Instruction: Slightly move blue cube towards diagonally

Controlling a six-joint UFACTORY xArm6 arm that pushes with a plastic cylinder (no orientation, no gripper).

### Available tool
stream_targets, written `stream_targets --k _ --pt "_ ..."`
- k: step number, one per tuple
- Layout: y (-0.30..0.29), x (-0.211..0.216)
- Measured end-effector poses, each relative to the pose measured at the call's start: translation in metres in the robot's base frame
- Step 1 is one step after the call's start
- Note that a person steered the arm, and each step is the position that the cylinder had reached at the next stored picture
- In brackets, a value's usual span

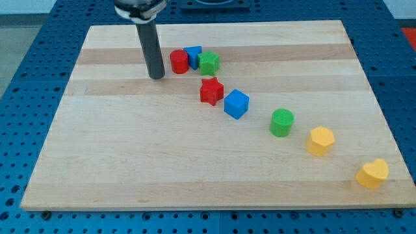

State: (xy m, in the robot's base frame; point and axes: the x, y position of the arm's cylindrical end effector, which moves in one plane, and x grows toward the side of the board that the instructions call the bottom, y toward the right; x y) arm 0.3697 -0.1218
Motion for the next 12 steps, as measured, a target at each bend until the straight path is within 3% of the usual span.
stream_targets --k 2,3,5,9,12 --pt "0.054 0.081" --pt "0.100 0.092" --pt "0.138 0.080" --pt "0.121 0.082" --pt "0.166 0.068"
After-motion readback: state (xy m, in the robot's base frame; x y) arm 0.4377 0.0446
